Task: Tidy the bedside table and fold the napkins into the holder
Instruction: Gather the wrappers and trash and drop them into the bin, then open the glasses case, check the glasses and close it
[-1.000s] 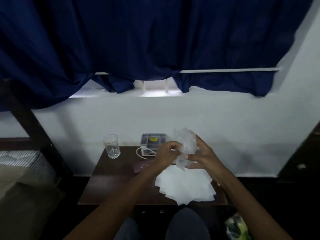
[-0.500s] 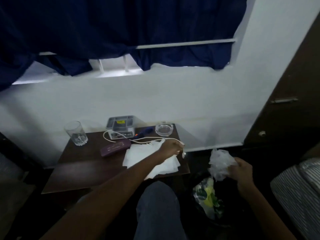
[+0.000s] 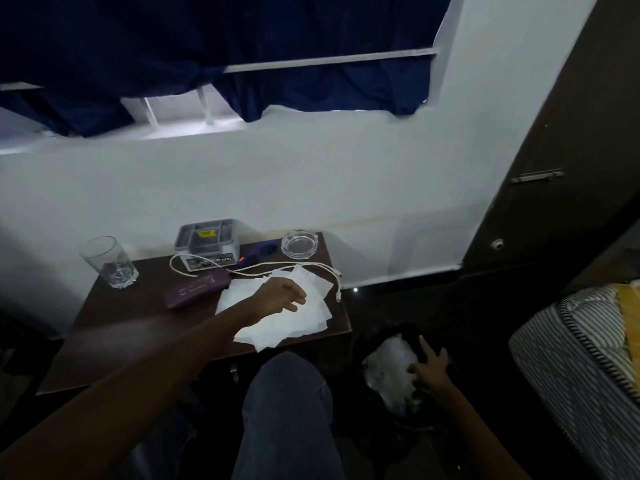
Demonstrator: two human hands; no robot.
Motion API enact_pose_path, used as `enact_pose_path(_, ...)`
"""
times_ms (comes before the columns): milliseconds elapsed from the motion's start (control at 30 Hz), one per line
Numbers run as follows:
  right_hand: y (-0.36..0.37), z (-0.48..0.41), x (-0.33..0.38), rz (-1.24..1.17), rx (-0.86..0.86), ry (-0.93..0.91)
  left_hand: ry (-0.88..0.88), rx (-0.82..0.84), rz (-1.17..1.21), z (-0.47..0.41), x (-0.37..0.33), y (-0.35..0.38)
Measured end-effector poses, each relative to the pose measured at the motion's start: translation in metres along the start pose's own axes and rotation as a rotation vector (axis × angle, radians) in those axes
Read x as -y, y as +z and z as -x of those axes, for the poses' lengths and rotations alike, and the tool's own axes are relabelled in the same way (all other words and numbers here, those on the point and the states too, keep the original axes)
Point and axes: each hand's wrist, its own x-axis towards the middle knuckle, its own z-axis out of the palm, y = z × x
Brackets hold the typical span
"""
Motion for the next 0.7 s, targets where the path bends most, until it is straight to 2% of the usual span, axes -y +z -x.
enact_pose_path(67,0.003,-0.01,-0.007,0.047,-0.043,0.022,-0.005,-0.03,0.02,-0.001,0.003,-0.006)
enact_pose_path(167,0.002,-0.003,0.011,-0.034,-0.044,0.031,-0.006,-0.068,0.069,0.0,0.009,-0.017)
enact_pose_path(333,0.016,0.027,0.074,-0.271,0.109,-0.044,-0.03,-0.155,0.16,0.004,0.028,-0.039)
enact_pose_path(533,0.066,0.073,0.16,-0.325,0.278,-0.215,-0.065,-0.287,0.226,0.018,0.067,-0.076)
enact_pose_path(700,0.128,0.107,0.21,-0.303,0.447,-0.292,-0.069,-0.475,0.228,0.031,0.117,-0.108)
